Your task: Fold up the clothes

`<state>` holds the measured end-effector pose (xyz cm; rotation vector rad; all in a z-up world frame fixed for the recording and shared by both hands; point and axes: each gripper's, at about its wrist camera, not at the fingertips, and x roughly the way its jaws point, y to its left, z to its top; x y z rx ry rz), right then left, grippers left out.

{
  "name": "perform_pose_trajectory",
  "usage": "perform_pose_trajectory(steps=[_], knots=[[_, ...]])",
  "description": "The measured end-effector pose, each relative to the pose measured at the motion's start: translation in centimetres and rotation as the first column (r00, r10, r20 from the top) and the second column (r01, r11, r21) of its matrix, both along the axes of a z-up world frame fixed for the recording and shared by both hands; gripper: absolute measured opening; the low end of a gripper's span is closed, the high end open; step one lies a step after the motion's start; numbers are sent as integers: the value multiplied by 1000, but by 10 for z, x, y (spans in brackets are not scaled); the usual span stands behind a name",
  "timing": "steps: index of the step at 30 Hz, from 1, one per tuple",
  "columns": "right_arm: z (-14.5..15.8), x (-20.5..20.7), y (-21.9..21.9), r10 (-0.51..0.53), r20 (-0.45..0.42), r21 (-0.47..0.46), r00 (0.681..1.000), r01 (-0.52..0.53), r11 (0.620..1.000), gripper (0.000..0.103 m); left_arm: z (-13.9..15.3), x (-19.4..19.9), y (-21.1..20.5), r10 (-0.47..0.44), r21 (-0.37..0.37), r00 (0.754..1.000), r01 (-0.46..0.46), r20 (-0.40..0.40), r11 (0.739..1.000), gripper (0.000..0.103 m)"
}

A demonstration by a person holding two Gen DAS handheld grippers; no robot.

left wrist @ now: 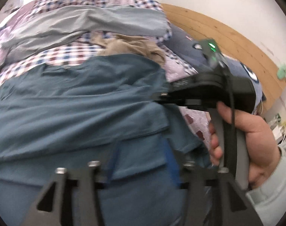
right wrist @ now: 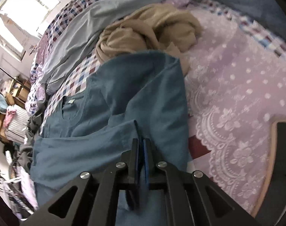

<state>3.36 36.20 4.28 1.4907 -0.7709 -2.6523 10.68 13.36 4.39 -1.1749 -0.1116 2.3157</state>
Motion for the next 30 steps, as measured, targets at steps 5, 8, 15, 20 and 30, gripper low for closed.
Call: perform_pose_trajectory(steps=[5,8,15,20,30], knots=[[22,9,-8,40,-126,-106,991,-54,993,26,12,9,-83,129,0,991,-129,23,992,65],[23,10,-24,107,-158,-170,982,-134,976,32,21,21,-141,236,-1,971,-237,22,972,65],[-7,8,-55,151,-58,-186,987,-159,970,32,34,57,-262,473,52,881,-474,23,879,65],[-19,21,-55,57,-37,-214,998,-64,975,32,41,89,-313,547,114,837,-545,17,830,65],[26,77,-107,100,-214,-66,972,-117,991,33,11,124,-385,571,316,788,-615,231,722,78]])
